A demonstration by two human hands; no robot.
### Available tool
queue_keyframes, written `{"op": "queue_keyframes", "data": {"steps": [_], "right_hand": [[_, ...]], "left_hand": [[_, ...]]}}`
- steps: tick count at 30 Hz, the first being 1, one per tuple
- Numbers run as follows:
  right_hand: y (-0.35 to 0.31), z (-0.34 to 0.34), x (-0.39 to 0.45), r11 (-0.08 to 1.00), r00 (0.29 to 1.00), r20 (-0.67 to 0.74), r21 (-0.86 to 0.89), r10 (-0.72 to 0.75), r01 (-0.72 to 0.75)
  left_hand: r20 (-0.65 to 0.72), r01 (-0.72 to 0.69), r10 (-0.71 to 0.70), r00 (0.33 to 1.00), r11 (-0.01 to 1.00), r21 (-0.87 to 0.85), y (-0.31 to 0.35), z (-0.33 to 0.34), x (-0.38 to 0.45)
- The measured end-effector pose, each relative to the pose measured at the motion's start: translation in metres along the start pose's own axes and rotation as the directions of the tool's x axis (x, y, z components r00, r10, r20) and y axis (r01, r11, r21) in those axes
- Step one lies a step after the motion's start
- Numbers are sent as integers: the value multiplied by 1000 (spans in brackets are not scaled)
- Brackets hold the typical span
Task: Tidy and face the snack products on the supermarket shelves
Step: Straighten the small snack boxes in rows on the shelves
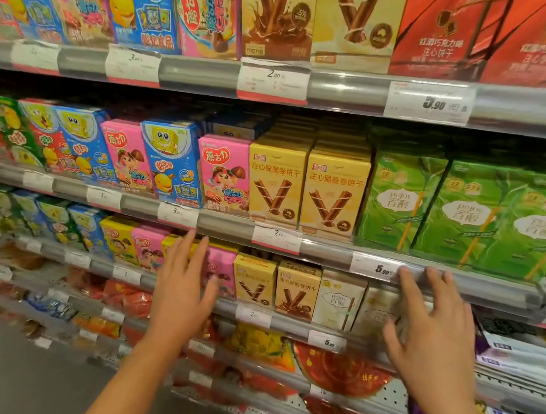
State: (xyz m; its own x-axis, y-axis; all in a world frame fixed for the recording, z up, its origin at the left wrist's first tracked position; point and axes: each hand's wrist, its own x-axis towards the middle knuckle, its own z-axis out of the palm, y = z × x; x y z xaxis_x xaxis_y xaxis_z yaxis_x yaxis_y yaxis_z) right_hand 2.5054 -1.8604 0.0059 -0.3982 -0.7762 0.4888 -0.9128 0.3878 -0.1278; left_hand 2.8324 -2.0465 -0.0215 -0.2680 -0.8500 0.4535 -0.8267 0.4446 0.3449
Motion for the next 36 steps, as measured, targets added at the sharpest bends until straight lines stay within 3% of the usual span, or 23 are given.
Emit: {"op": "queue_keyframes", "data": {"steps": [6, 13, 16, 17, 22, 27, 31, 36], "right_hand": [[-37, 13, -2, 983, 980, -73, 29, 185, -183], [-75, 9, -6, 933, 938, -40, 128, 343, -336], [-110, 12, -15, 955, 956, -163, 212, 243, -206], [-124, 15, -17, 959, 970, -146, 237, 193, -155], [-189, 44, -4, 973, 983, 182, 228, -15, -28], [-226, 76, 30, 990, 951, 308, 130, 11, -54], [-235, 89, 38, 1000, 963, 271, 0, 9, -10], [-233, 86, 37, 1000, 970, 241, -24, 3, 3]], "left_hand": [[3, -63, 63, 998, 997, -34, -84, -14, 36], [88, -149, 150, 985, 989, -22, -113, -27, 51], [97, -156, 154, 983, 988, 15, -119, -25, 56], [103, -157, 153, 983, 987, 25, -119, -23, 57], [97, -161, 156, 983, 986, 47, -116, -21, 55], [122, -184, 173, 977, 979, 92, -120, -25, 55], [112, -200, 188, 976, 973, 111, -120, -27, 57], [98, -206, 196, 976, 973, 106, -120, -22, 57]]}}
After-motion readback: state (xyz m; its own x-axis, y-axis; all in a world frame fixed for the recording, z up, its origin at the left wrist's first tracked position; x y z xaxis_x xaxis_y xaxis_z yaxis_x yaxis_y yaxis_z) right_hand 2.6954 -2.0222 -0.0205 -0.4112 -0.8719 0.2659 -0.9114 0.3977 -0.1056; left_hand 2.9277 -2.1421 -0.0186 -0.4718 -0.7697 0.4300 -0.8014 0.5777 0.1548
